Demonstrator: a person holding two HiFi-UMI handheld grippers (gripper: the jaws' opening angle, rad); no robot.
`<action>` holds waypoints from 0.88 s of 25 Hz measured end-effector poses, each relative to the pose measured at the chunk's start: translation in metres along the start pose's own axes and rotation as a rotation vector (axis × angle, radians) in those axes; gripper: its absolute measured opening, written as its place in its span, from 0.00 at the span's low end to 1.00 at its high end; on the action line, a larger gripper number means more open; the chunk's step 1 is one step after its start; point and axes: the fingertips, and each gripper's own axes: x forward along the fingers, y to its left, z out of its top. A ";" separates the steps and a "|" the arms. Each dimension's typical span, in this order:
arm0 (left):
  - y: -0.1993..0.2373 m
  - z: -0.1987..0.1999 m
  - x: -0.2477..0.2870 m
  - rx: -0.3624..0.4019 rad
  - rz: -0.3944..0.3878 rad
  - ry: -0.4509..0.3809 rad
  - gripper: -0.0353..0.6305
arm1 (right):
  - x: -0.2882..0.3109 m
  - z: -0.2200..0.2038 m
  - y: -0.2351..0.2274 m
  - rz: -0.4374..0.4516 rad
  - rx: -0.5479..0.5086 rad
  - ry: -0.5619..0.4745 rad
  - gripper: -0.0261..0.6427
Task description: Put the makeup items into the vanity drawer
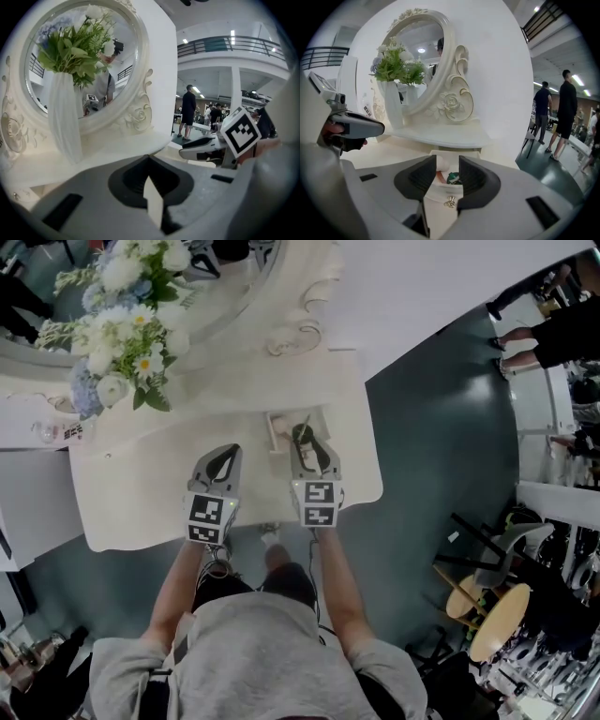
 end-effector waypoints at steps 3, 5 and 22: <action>0.001 0.015 -0.010 0.009 0.019 -0.030 0.06 | -0.014 0.022 0.007 0.024 -0.032 -0.046 0.27; 0.002 0.028 -0.019 0.024 0.032 -0.050 0.06 | -0.025 0.040 0.014 0.044 -0.046 -0.082 0.27; 0.015 0.092 -0.108 0.046 0.235 -0.201 0.06 | -0.098 0.126 0.071 0.192 -0.160 -0.283 0.06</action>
